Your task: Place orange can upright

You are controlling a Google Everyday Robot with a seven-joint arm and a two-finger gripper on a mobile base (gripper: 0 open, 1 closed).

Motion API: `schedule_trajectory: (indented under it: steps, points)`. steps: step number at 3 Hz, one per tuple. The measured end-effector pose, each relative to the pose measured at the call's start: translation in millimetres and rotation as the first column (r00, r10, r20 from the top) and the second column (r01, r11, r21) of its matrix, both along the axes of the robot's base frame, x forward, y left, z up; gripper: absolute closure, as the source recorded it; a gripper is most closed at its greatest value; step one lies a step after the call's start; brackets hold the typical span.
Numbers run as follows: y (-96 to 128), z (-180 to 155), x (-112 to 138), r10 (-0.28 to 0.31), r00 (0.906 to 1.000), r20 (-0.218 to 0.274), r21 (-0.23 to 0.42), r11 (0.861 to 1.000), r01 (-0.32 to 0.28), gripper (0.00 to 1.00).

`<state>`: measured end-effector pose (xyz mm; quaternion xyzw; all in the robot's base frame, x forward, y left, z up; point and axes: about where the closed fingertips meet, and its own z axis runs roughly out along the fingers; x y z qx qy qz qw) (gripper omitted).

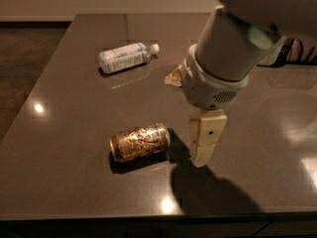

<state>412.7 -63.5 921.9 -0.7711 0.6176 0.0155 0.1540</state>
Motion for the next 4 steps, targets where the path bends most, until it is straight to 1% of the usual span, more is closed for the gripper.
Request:
schedule_trajectory:
  steps: [1,2,3,4]
  points:
    - [43,-24,-16,0.15,0.9885,-0.022,-0.039,0.988,-0.151,0.0]
    - [72,-42,-22,0.234,0.9711,-0.046,-0.071,0.969,-0.237,0.0]
    - [90,-59,-19,0.262,0.9625,-0.069,-0.113,0.957,-0.269,0.0]
    - [100,-70,-14,0.236,0.9673,-0.093,-0.166,0.954,-0.249,0.0]
